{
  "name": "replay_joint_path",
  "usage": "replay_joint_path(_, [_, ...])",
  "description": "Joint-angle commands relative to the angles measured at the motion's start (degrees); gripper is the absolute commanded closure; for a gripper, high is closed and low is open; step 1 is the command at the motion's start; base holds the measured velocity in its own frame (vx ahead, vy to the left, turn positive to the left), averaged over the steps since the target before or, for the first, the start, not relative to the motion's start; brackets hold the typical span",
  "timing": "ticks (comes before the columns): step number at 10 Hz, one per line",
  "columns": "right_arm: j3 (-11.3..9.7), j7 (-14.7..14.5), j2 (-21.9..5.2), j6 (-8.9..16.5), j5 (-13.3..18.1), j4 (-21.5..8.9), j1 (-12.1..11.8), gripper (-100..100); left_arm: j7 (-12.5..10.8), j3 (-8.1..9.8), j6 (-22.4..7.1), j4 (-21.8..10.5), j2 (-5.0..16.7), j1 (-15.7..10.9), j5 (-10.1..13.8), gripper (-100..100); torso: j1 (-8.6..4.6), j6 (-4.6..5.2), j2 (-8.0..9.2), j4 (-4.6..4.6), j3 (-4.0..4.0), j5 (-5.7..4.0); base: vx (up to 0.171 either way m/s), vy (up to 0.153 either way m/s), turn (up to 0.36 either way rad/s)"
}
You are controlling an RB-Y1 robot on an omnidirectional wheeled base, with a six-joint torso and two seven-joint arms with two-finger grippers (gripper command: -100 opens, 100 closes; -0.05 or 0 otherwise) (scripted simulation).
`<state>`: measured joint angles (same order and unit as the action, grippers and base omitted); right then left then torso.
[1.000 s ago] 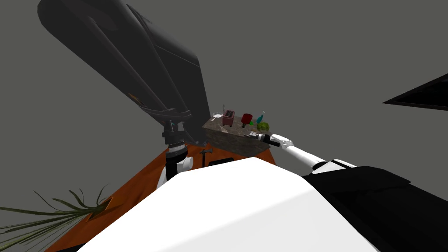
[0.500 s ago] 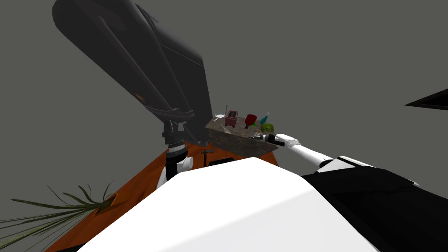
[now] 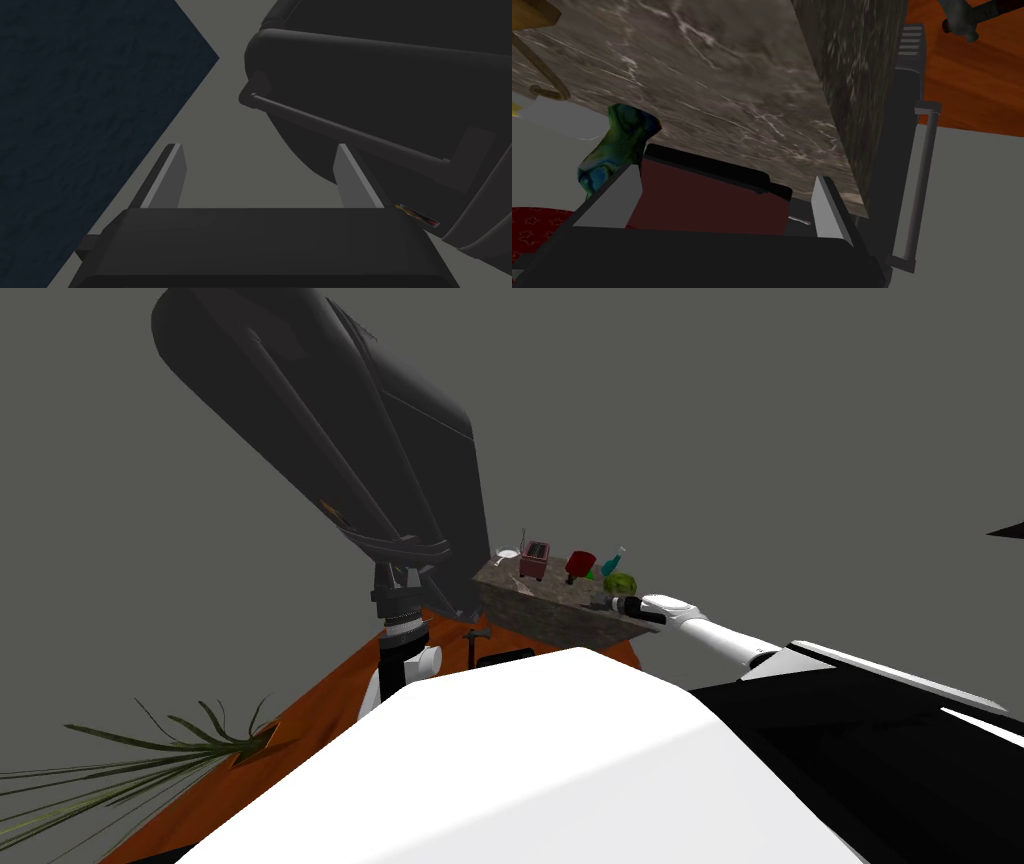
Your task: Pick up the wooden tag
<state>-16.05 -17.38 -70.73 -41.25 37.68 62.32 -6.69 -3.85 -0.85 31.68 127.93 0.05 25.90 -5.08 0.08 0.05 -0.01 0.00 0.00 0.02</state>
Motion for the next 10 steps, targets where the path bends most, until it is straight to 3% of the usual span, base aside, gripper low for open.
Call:
replay_joint_path(1, [-1.1,-1.5,-2.1,0.9,2.2,-2.9,0.5,-100,0.0,0.00,0.0,0.0,0.0,0.0,0.0,0,0.00,0.00,0.00,0.00,0.00,0.00,0.053,0.044,0.101])
replay_joint_path(3, [-1.1,-1.5,-2.1,0.9,2.2,-3.6,0.5,-100,0.0,0.00,0.0,0.0,0.0,0.0,0.0,0,0.03,0.01,-0.07,-0.02,-0.04,0.01,0.032,0.028,0.002])
replay_joint_path(6, [-3.0,-4.3,-5.2,2.7,5.9,-8.8,0.3,-100,0.0,0.00,0.0,0.0,0.0,0.0,0.0,0,0.04,0.01,-0.04,-0.01,-0.02,0.01,0.044,0.038,0.070])
replay_joint_path(7, [-3.0,-4.3,-5.2,2.7,5.9,-8.4,0.3,-100,0.0,0.00,0.0,0.0,0.0,0.0,0.0,0,0.06,0.02,-0.07,-0.01,-0.04,0.03,0.040,0.027,0.007])
replay_joint_path(10, [-4.7,-6.3,-7.4,3.9,8.6,-12.7,-0.3,-100,0.0,0.00,0.0,0.0,0.0,0.0,0.0,0,0.03,0.01,-0.05,-0.01,-0.03,0.00,0.041,0.034,0.052])
